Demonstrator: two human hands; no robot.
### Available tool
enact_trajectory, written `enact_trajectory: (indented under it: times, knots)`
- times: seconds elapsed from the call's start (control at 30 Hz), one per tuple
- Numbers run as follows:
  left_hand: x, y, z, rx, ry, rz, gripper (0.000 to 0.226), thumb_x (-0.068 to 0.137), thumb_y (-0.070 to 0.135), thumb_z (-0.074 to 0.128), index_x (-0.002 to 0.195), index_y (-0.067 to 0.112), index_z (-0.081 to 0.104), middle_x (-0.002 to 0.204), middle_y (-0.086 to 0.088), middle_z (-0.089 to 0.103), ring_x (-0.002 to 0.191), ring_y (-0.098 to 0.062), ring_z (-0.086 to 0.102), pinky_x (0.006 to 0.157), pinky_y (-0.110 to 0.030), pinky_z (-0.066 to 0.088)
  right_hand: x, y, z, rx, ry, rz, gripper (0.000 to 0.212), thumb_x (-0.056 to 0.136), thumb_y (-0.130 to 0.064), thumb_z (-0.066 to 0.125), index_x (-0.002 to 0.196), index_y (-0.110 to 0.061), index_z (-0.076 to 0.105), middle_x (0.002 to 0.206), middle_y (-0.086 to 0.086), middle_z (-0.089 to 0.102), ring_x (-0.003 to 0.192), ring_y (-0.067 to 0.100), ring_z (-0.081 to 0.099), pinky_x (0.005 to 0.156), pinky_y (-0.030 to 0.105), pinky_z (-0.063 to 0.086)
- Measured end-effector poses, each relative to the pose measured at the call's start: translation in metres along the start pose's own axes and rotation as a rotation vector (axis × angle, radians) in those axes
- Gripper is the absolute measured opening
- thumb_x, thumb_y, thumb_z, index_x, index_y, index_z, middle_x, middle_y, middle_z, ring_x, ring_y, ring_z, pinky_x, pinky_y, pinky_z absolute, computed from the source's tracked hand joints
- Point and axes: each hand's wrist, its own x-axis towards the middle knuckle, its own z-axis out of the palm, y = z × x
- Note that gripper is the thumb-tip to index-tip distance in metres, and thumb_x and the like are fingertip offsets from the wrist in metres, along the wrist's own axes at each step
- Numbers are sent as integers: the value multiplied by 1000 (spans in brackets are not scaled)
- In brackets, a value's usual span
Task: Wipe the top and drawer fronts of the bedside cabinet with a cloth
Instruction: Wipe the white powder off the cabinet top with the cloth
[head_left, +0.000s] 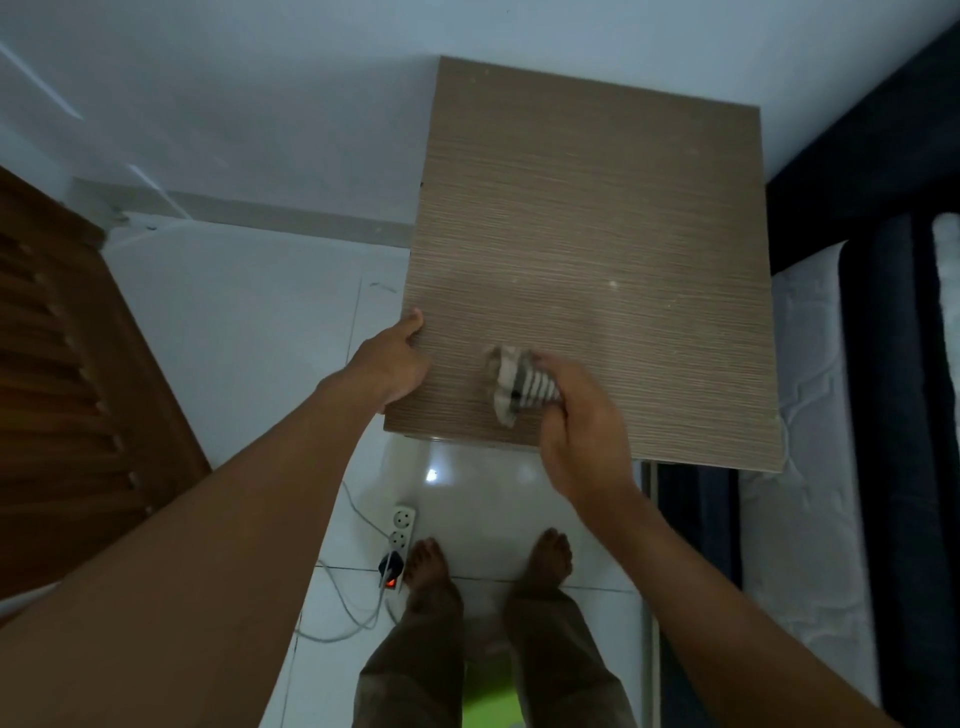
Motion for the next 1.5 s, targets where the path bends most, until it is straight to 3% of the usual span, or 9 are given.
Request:
enact_trajectory:
  times: [0.2, 0.33, 0.57, 0.67, 0.83, 1.03, 1.1, 1.27, 1.5]
  knots:
    - [0, 11, -18, -103, -93, -130, 54, 99, 50, 34, 148, 26, 36, 142, -6, 49, 115, -28, 56, 81, -44, 55, 61, -3, 44, -129, -74, 126, 49, 88, -5, 43, 134, -17, 53, 141, 3, 50, 132, 19, 42, 112, 40, 32]
    - [3, 9, -30, -220, -116, -123, 50, 99, 48, 33, 136, 16, 44, 116, -14, 57, 103, -31, 57, 92, -50, 50, 46, -2, 79, -315, -321, -130, 49, 85, -17, 37, 130, -12, 57, 141, 10, 51, 135, 27, 40, 115, 40, 20]
    - [-2, 12, -20, -140, -51, -138, 50, 100, 45, 35, 143, 20, 41, 134, -9, 53, 101, -25, 57, 82, -43, 53, -20, 12, 71, -325, -521, -387, 39, 87, -22, 40, 118, -17, 64, 126, 3, 63, 124, 19, 52, 109, 41, 37]
    - [-3, 11, -14, -56, -23, -83, 50, 101, 39, 34, 150, 34, 28, 148, -6, 43, 115, -27, 55, 79, -42, 52, -34, 18, 52, -298, -525, -398, 30, 85, -23, 46, 107, -15, 65, 104, 3, 69, 95, 18, 64, 84, 39, 53]
    - [-4, 7, -10, 70, -12, -12, 57, 96, 35, 38, 151, 41, 21, 154, 0, 35, 122, -27, 51, 74, -36, 55, -16, 24, 7, -156, -234, -323, 25, 82, -14, 43, 92, -11, 66, 79, 2, 64, 66, 18, 56, 57, 37, 50]
    - [0, 9, -1, 186, 20, 24, 63, 94, 28, 40, 153, 31, 19, 156, -2, 31, 131, -28, 44, 98, -42, 49, 72, 49, -39, -236, 402, 225, 23, 88, -7, 42, 104, -14, 56, 96, 1, 58, 85, 22, 56, 66, 25, 34]
    - [2, 11, 1, 221, 33, 23, 63, 95, 24, 40, 154, 27, 19, 155, -5, 32, 135, -28, 40, 108, -44, 40, 100, 71, -44, -301, 474, 313, 38, 88, -9, 40, 124, -9, 52, 122, 9, 57, 112, 27, 54, 88, 29, 41]
    - [5, 9, 2, 246, 25, 12, 64, 95, 24, 39, 154, 28, 17, 156, -6, 31, 136, -29, 38, 109, -46, 37, 136, 90, -23, -526, 99, 511, 55, 92, -17, 38, 147, -16, 30, 155, 12, 25, 142, 31, 22, 113, 48, 20]
    - [8, 5, -2, 195, 28, -14, 61, 97, 18, 36, 152, 37, 18, 155, -5, 32, 127, -32, 47, 92, -45, 52, 131, 41, 30, -445, -331, -60, 57, 92, -9, 41, 148, -18, 32, 158, 9, 19, 146, 29, 12, 117, 45, 5]
